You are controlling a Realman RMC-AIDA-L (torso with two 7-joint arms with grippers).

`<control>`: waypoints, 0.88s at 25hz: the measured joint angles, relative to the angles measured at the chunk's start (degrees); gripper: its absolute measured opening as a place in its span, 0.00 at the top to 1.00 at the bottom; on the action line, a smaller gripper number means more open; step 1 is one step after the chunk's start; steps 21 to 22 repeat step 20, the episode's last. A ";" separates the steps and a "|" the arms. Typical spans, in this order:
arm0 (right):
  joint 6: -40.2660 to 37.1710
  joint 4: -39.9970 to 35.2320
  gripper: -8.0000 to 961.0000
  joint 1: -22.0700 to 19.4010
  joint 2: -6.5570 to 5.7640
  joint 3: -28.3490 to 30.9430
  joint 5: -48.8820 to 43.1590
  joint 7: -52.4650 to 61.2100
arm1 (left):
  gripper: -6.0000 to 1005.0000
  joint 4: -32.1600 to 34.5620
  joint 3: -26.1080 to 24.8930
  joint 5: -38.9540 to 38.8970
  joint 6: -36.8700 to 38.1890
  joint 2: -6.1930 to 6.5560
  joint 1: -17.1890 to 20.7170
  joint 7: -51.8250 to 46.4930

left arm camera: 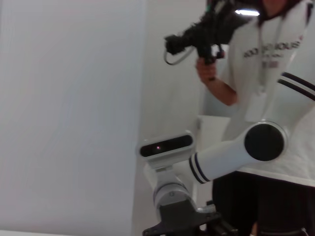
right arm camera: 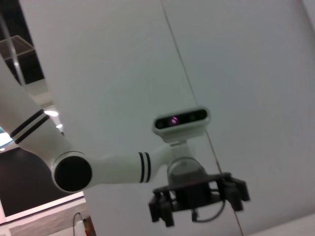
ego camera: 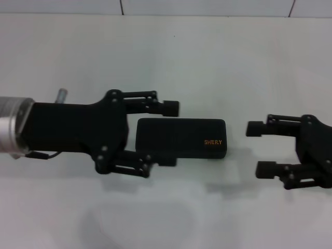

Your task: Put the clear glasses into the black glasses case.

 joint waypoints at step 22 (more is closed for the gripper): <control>2.57 0.58 0.12 0.56 -0.04 -11.53 10.66 -1.26 | 0.22 -8.69 -1.30 0.19 0.39 2.91 0.01 6.86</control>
